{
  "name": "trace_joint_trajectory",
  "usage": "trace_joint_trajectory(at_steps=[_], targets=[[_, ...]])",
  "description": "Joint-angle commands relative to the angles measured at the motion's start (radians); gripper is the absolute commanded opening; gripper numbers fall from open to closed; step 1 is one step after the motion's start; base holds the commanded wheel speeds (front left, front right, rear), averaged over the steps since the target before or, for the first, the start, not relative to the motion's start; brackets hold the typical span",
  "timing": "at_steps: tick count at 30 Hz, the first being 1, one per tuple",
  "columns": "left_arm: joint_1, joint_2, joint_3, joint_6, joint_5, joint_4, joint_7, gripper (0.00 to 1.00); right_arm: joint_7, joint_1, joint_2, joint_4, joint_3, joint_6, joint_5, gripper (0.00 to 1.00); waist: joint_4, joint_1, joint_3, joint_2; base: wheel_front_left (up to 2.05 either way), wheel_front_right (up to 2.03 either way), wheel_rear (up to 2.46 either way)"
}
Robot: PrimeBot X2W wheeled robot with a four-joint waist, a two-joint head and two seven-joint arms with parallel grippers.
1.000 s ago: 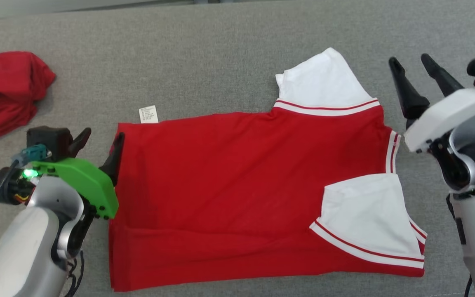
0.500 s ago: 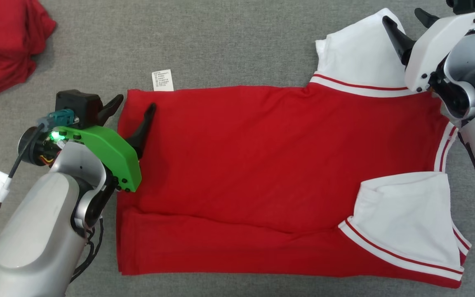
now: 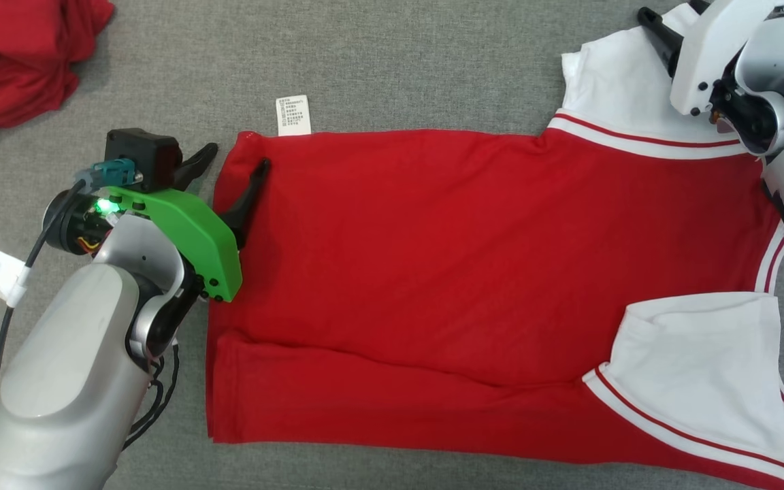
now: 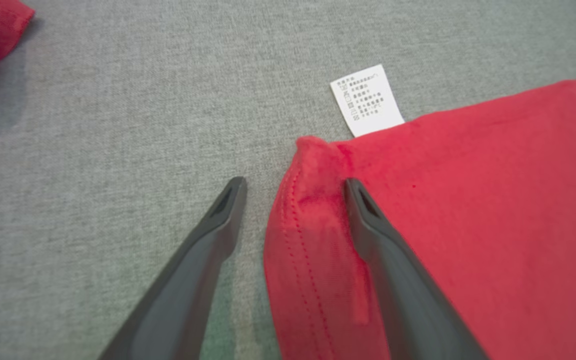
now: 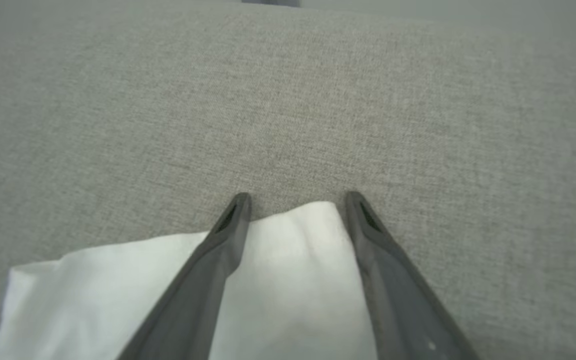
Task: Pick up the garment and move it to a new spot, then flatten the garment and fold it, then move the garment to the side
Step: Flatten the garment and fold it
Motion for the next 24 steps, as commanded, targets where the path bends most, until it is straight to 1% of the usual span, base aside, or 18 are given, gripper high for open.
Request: trace_joint_trajectory(at_steps=[1, 2, 3, 6, 7, 8, 10, 12, 13, 14, 15, 16, 17, 20, 24], targets=[[-0.003, 0.0, -0.006, -0.007, -0.007, 0.014, 0.01, 1.0, 0.023, 0.029, 0.009, 0.03, 0.024, -0.001, 0.011, 0.39, -0.002, 0.0, -0.003, 0.0, 0.0, 0.0, 0.0], [-0.005, 0.001, -0.006, -0.008, -0.008, 0.018, 0.009, 1.0, 0.025, 0.024, 0.008, 0.033, 0.031, -0.001, 0.017, 0.33, -0.004, 0.0, -0.007, 0.0, 0.0, 0.0, 0.0], [-0.006, 0.002, -0.006, -0.008, -0.009, 0.022, 0.008, 1.0, 0.025, 0.02, 0.008, 0.035, 0.035, -0.001, 0.022, 0.3, -0.006, 0.0, -0.011, 0.0, 0.0, 0.0, 0.0], [0.004, 0.009, -0.003, -0.008, -0.016, 0.032, 0.006, 1.0, 0.033, 0.021, 0.013, 0.037, 0.053, -0.001, 0.037, 0.34, -0.016, 0.0, -0.028, 0.0, 0.0, 0.0, 0.0], [0.007, 0.01, -0.003, -0.008, -0.018, 0.033, 0.006, 1.0, 0.037, 0.021, 0.013, 0.037, 0.058, -0.001, 0.041, 0.37, -0.018, 0.0, -0.031, 0.0, 0.0, 0.0, 0.0], [0.008, 0.011, -0.001, -0.007, -0.02, 0.032, 0.003, 1.0, 0.04, 0.021, 0.011, 0.035, 0.063, -0.001, 0.045, 0.43, -0.021, 0.0, -0.034, 0.0, 0.0, 0.0, 0.0], [0.008, 0.011, 0.002, -0.004, -0.021, 0.032, -0.001, 1.0, 0.047, 0.022, 0.011, 0.035, 0.071, -0.001, 0.056, 0.46, -0.025, 0.0, -0.038, 0.0, 0.0, 0.0, 0.0], [0.007, 0.009, 0.005, -0.006, -0.031, 0.034, -0.001, 1.0, 0.055, 0.025, 0.012, 0.034, 0.081, -0.001, 0.067, 0.34, -0.028, 0.0, -0.038, 0.0, 0.0, 0.0, 0.0], [0.006, 0.007, 0.005, -0.009, -0.035, 0.036, 0.001, 1.0, 0.055, 0.025, 0.012, 0.032, 0.086, -0.001, 0.072, 0.21, -0.029, 0.0, -0.037, 0.0, 0.0, 0.0, 0.0], [0.002, 0.006, 0.004, -0.011, -0.035, 0.04, 0.003, 0.75, 0.051, 0.024, 0.01, 0.031, 0.088, -0.001, 0.077, 0.0, -0.029, 0.0, -0.035, 0.0, 0.0, 0.0, 0.0], [-0.002, 0.004, 0.004, -0.015, -0.037, 0.044, 0.003, 0.38, 0.047, 0.023, 0.009, 0.031, 0.092, -0.001, 0.08, 0.0, -0.029, 0.0, -0.033, 0.0, 0.0, 0.0, 0.0], [-0.005, 0.003, 0.004, -0.017, -0.04, 0.049, 0.002, 0.15, 0.044, 0.022, 0.006, 0.032, 0.096, -0.001, 0.081, 0.0, -0.029, 0.0, -0.031, 0.0, 0.0, 0.0, 0.0], [-0.01, 0.004, 0.002, -0.019, -0.044, 0.057, 0.004, 0.0, 0.032, 0.018, 0.005, 0.031, 0.098, -0.002, 0.083, 0.0, -0.03, 0.0, -0.03, 0.0, 0.0, 0.0, 0.0], [-0.016, 0.007, 0.007, -0.025, -0.05, 0.072, -0.01, 0.0, 0.001, 0.01, 0.001, 0.036, 0.106, -0.002, 0.082, 0.0, -0.031, 0.0, -0.034, 0.0, 0.0, 0.0, 0.0], [-0.017, 0.016, 0.017, -0.028, -0.059, 0.091, -0.032, 0.0, -0.088, -0.012, -0.01, 0.04, 0.1, -0.001, 0.075, 0.0, -0.035, 0.0, -0.055, 0.0, 0.0, 0.0, 0.0]])
